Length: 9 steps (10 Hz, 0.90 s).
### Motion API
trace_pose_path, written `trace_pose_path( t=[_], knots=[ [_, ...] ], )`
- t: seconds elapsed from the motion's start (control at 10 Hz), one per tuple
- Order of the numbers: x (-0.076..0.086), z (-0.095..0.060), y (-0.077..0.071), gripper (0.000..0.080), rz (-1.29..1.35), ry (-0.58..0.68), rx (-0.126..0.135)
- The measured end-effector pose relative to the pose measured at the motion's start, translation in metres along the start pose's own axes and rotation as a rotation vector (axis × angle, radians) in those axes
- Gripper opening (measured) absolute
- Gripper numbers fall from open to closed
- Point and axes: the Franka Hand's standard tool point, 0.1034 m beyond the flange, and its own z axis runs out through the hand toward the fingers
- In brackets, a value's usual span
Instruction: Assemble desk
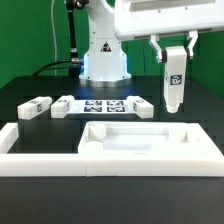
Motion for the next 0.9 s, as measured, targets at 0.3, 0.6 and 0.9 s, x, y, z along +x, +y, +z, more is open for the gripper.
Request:
trace_pose_path(
  t=[0.3, 0.6, 0.9],
  knots=[
    [-0.002, 0.005, 0.0, 0.0291, 0.001, 0.092, -0.001],
    [0.009, 0.012, -0.005, 0.0291, -0.056, 0.141, -0.005],
    [0.013, 0.013, -0.02, 0.0291, -0.063, 0.179, 0.0]
  ],
)
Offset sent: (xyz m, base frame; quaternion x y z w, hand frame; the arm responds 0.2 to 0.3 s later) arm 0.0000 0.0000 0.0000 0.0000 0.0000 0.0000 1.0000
